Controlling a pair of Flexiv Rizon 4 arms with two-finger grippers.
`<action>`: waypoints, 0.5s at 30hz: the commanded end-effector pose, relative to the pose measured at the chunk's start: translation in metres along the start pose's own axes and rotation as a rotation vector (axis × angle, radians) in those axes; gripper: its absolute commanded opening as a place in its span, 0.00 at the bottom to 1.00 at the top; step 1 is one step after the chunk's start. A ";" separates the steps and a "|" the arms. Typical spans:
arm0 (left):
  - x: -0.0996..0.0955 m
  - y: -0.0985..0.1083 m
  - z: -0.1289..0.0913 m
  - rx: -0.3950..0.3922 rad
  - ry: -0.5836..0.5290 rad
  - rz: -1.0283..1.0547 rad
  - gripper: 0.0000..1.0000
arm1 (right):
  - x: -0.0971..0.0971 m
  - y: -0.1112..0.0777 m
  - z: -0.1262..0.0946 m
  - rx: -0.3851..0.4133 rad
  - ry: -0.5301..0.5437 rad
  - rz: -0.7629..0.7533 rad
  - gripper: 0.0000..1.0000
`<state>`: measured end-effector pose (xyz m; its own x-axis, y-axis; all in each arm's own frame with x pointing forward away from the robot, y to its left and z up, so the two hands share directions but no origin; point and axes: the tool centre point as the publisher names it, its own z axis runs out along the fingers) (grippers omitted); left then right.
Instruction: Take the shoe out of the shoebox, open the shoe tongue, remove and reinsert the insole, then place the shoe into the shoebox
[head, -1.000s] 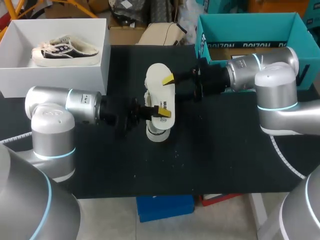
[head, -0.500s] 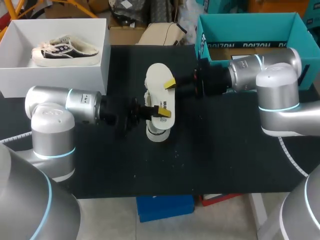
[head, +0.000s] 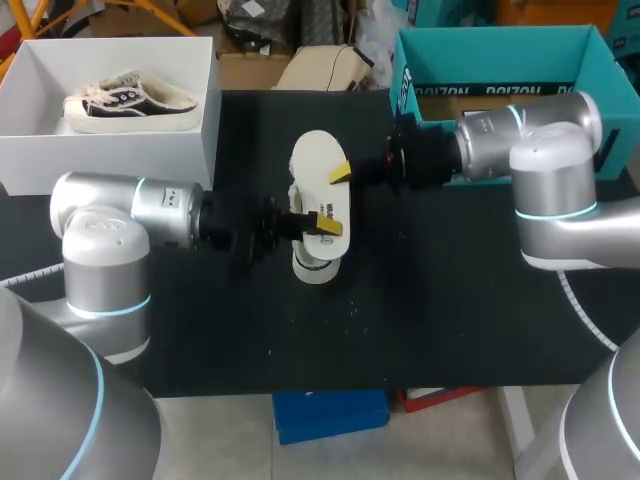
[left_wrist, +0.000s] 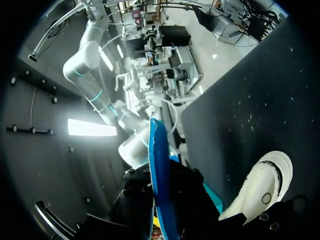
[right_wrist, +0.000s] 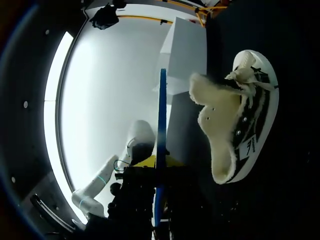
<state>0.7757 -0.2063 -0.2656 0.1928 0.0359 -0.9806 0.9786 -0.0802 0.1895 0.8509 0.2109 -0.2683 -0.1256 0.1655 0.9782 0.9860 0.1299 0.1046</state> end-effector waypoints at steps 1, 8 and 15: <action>0.000 0.000 0.001 -0.005 0.002 0.003 0.00 | -0.003 -0.001 0.004 0.004 -0.004 0.002 0.00; -0.012 -0.003 -0.002 -0.073 0.083 -0.009 1.00 | -0.003 -0.001 0.004 0.004 -0.004 0.002 0.00; -0.048 -0.022 -0.025 -0.131 0.460 -0.091 1.00 | -0.003 -0.001 0.004 0.004 -0.004 0.002 0.00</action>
<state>0.7746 -0.2005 -0.2519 0.1662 0.1893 -0.9678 0.9854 0.0043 0.1700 0.8505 0.2136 -0.2714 -0.1244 0.1697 0.9776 0.9855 0.1359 0.1018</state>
